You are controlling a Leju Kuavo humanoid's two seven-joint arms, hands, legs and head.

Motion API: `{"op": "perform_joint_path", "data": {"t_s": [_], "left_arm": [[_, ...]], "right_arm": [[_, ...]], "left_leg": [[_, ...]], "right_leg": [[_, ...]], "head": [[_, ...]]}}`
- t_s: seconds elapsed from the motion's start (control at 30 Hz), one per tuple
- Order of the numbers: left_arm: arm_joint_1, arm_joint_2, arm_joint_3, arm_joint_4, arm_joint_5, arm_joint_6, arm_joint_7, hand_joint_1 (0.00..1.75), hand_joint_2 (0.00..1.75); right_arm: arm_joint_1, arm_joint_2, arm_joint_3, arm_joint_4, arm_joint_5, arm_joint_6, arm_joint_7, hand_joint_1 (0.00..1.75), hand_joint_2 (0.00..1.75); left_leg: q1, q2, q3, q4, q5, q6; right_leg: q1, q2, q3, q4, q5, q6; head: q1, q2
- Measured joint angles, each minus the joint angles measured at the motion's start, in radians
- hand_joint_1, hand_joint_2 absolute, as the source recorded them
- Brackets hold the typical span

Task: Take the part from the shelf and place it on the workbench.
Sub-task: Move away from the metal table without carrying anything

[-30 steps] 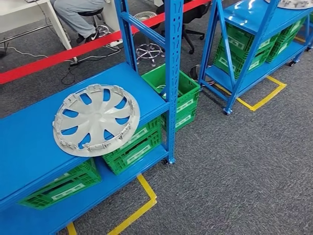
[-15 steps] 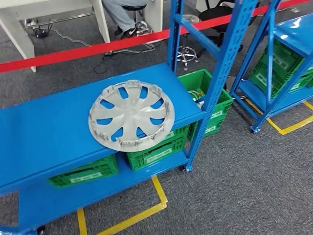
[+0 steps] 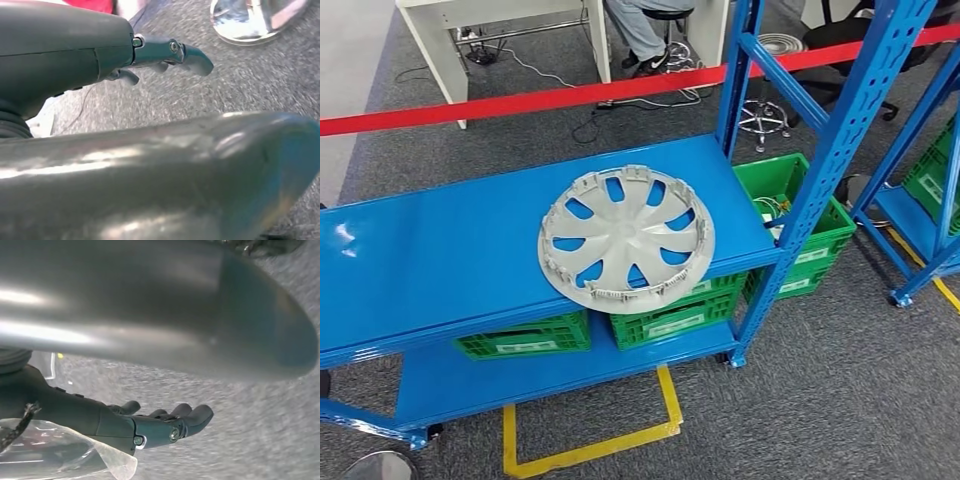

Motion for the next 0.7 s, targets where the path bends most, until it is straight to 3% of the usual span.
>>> {"op": "perform_joint_path", "data": {"t_s": [0.07, 0.1, 0.13, 0.17, 0.23, 0.3, 0.37, 0.5, 0.53, 0.7], "left_arm": [[-0.003, 0.000, 0.000, 0.002, 0.000, 0.002, 0.001, 0.00, 0.00], [-0.003, 0.000, 0.000, 0.003, 0.000, 0.002, 0.001, 0.00, 0.00], [-0.003, 0.000, 0.001, 0.004, 0.000, 0.002, 0.001, 0.00, 0.00], [-0.002, 0.000, 0.001, 0.006, 0.001, 0.003, 0.002, 0.00, 0.00], [-0.001, 0.000, 0.002, 0.007, 0.006, 0.005, 0.002, 0.00, 0.00], [-0.002, 0.000, 0.002, 0.008, 0.015, 0.008, 0.002, 0.00, 0.00], [-0.001, 0.000, 0.002, 0.009, 0.028, 0.010, 0.004, 0.00, 0.00], [0.002, -0.002, 0.004, 0.011, 0.052, 0.013, 0.008, 0.00, 0.00], [0.002, -0.002, 0.004, 0.012, 0.057, 0.013, 0.009, 0.00, 0.00], [-0.001, -0.002, 0.005, 0.015, 0.082, 0.017, 0.013, 0.00, 0.00]], "right_arm": [[0.002, 0.000, 0.000, 0.000, 0.000, -0.001, 0.000, 0.00, 0.00], [0.002, 0.000, 0.000, 0.001, 0.000, -0.001, 0.000, 0.00, 0.00], [0.003, 0.000, 0.000, 0.001, 0.000, -0.001, 0.000, 0.00, 0.00], [0.003, 0.000, 0.000, 0.001, 0.000, -0.001, 0.000, 0.00, 0.00], [0.002, 0.000, 0.001, 0.001, 0.000, -0.003, 0.000, 0.00, 0.00], [0.001, 0.000, 0.001, 0.001, -0.004, -0.004, 0.001, 0.00, 0.00], [-0.001, 0.000, 0.004, 0.002, -0.016, -0.005, 0.007, 0.00, 0.00], [-0.002, -0.002, 0.021, 0.002, -0.053, -0.007, 0.031, 0.00, 0.00], [-0.002, -0.002, 0.027, 0.002, -0.063, -0.007, 0.036, 0.00, 0.00], [0.009, -0.002, 0.058, 0.002, -0.106, 0.005, 0.060, 0.00, 0.00]], "left_leg": [[0.002, 0.045, -0.067, 0.131, -0.059, -0.008], [0.004, 0.054, -0.093, 0.182, -0.073, -0.009], [0.005, 0.058, -0.103, 0.199, -0.067, -0.009], [0.005, 0.061, -0.093, 0.177, -0.042, -0.007], [0.000, 0.083, -0.032, 0.053, 0.030, 0.007], [-0.008, 0.110, 0.019, -0.050, 0.059, 0.022], [-0.012, 0.114, 0.031, -0.076, 0.053, 0.028], [-0.008, 0.104, 0.040, -0.094, 0.063, 0.012], [-0.008, 0.104, 0.041, -0.094, 0.062, 0.014], [-0.009, 0.108, 0.044, -0.094, 0.055, 0.022]], "right_leg": [[0.003, -0.030, 0.002, 0.000, -0.005, -0.007], [0.005, -0.046, 0.004, 0.000, -0.007, -0.008], [0.006, -0.060, 0.006, 0.000, -0.010, -0.009], [0.008, -0.073, 0.010, 0.000, -0.013, -0.008], [0.011, -0.094, 0.018, -0.001, -0.021, -0.006], [0.016, -0.109, 0.020, -0.001, -0.030, 0.002], [0.019, -0.123, 0.023, -0.005, -0.034, 0.011], [0.023, -0.128, 0.037, -0.023, -0.031, -0.016], [0.023, -0.127, 0.038, -0.025, -0.029, -0.017], [0.022, -0.121, 0.045, -0.035, -0.027, -0.003]], "head": [[-0.004, 0.000], [-0.004, 0.000], [-0.004, 0.000], [-0.004, 0.000], [-0.004, 0.000], [-0.003, 0.000], [-0.003, 0.000], [0.005, 0.000], [0.007, 0.000], [0.007, 0.000]]}}
